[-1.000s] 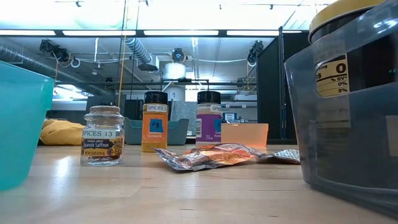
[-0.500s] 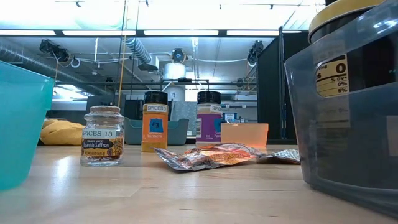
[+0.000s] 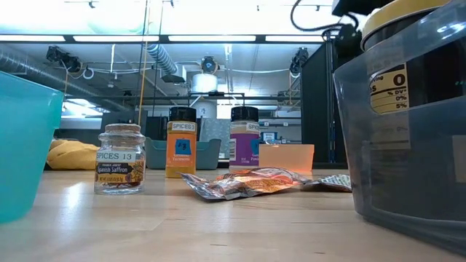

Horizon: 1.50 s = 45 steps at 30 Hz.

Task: Sort spices by type
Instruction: Put the top brown seasoning bottle into the orange bin

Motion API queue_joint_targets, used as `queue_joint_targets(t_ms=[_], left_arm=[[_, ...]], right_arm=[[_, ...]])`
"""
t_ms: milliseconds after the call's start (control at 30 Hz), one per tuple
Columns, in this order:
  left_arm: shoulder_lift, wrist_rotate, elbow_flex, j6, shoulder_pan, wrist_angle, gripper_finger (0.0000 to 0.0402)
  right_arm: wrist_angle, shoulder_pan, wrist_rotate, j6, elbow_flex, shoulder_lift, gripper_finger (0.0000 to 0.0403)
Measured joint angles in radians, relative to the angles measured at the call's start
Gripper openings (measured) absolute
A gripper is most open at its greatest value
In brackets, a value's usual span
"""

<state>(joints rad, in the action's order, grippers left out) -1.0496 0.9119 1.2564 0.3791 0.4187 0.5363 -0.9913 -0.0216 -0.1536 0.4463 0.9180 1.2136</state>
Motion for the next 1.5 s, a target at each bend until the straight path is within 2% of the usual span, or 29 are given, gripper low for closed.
queue_joint_targets(t_ms=[167, 400, 567, 933, 1067, 1300, 1500], left_arm=[[0.000, 0.000, 0.000, 0.025, 0.000, 0.025, 0.0321], [0.000, 0.000, 0.000, 0.022, 0.000, 0.024, 0.0321], [0.000, 0.000, 0.000, 0.022, 0.000, 0.025, 0.0321], [0.000, 0.000, 0.000, 0.023, 0.000, 0.070, 0.0321], [0.000, 0.000, 0.000, 0.025, 0.000, 0.074, 0.0321], [0.000, 0.000, 0.000, 0.022, 0.000, 0.088, 0.0321], [0.000, 0.000, 0.000, 0.021, 0.000, 0.094, 0.0321]], right_arm=[[0.078, -0.001, 0.077, -0.018, -0.020, 0.079, 0.0334], [0.100, -0.001, 0.111, -0.052, -0.020, 0.183, 0.0331], [0.147, -0.001, 0.175, -0.064, -0.020, 0.257, 0.0332], [0.180, -0.002, 0.192, -0.117, -0.026, 0.383, 0.0311], [0.212, -0.002, 0.192, -0.117, -0.026, 0.396, 0.0285], [0.205, -0.002, 0.199, -0.110, -0.026, 0.404, 0.0192], [0.206, 0.000, 0.200, -0.110, -0.026, 0.401, 0.0192]])
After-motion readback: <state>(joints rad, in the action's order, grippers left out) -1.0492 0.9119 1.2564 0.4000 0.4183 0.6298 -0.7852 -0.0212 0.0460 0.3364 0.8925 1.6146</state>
